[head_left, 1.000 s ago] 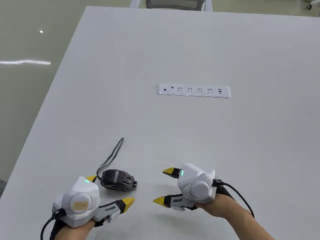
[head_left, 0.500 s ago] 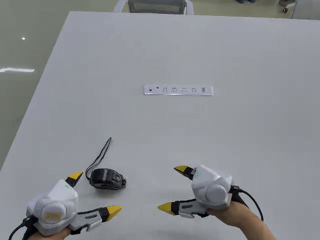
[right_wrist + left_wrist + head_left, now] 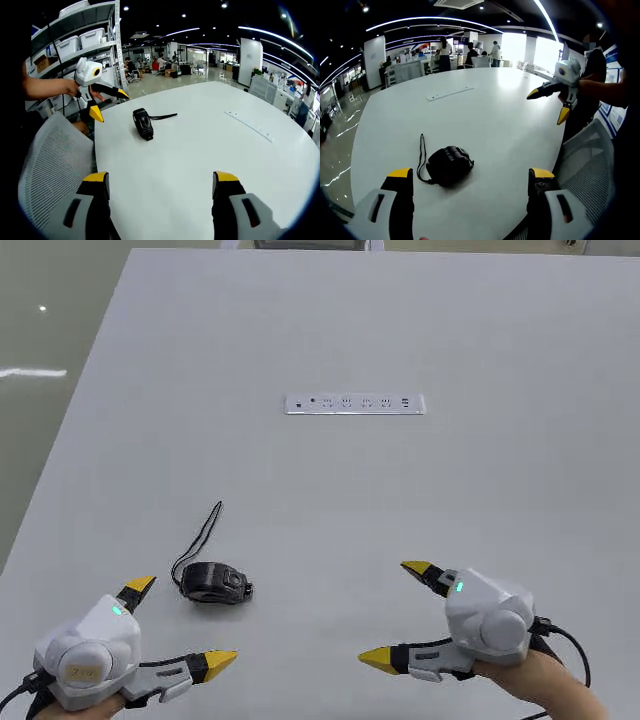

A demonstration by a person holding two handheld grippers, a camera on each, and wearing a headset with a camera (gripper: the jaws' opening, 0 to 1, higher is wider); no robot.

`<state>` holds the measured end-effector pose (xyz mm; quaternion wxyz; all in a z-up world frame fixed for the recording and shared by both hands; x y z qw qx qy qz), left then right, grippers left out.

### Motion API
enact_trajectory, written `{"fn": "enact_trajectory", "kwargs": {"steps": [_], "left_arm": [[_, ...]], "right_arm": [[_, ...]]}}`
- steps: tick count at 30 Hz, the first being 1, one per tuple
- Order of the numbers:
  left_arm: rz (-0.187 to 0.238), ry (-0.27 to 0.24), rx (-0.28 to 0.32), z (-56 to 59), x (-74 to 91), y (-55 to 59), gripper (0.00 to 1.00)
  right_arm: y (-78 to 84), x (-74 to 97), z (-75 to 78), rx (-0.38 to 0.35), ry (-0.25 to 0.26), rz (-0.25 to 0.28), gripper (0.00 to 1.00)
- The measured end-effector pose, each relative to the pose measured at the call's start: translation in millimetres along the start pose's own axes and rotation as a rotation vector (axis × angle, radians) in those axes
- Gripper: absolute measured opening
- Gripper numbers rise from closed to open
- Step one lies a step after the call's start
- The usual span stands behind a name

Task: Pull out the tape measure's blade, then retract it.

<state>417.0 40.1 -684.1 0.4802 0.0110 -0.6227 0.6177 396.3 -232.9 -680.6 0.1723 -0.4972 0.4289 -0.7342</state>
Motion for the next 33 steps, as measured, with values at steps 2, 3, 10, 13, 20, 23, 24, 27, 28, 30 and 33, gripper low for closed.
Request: {"fn": "enact_trajectory", "kwargs": {"steps": [2,3,10,13,20,23,24,27,28,30,33], "left_arm": [[0.002,0.001,0.002,-0.3,0.5,0.3,0.95],[-0.001,0.0,0.003,-0.8,0.7,1.2,0.96],[-0.008,0.033,-0.007,4.9,-0.6,2.2,0.99],[-0.003,0.048,-0.009,7.3,-1.5,0.7,0.99],[0.015,0.033,-0.009,4.1,-0.7,-5.7,0.99],[0.015,0.03,-0.011,4.2,0.0,-6.2,0.99],[0.014,0.029,-0.011,4.1,0.2,-6.0,0.99],[0.012,0.026,-0.008,4.1,1.0,-4.7,0.99],[0.009,0.025,-0.008,4.1,1.3,-4.0,0.99],[0.004,0.025,-0.009,4.0,1.9,-2.9,0.99],[0.0,0.025,-0.014,2.8,2.9,-2.1,0.99]], "right_arm": [[3.8,3.9,-0.6,-0.013,-0.003,-0.002,0.88],[6.5,6.6,-0.6,-0.019,-0.002,-0.006,0.89],[12.1,19.2,3.2,-0.031,0.02,-0.002,0.92],[11.5,21.8,5.2,-0.027,0.025,0.001,0.93],[11.6,26.7,8.8,-0.031,0.048,-0.005,0.95],[10.8,27.7,7.8,-0.032,0.048,-0.004,0.96],[11.9,27.7,8.0,-0.03,0.051,-0.007,0.96],[12.1,28.5,7.0,-0.031,0.051,-0.011,0.96],[11.5,29.0,6.5,-0.032,0.051,-0.01,0.96],[12.4,29.3,6.3,-0.033,0.051,-0.01,0.96],[11.7,30.0,6.0,-0.037,0.052,-0.01,0.96]]}}
Point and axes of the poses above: the centre of the closed fingertips' face, and the gripper's own axes: x roughly backward along the fingers, z roughly to its right, y roughly out of its underside, the point moved 3 cm from there along x, roughly backward along the fingers, and after that the axes turned 14 degrees about x, right-handed, at the moved point
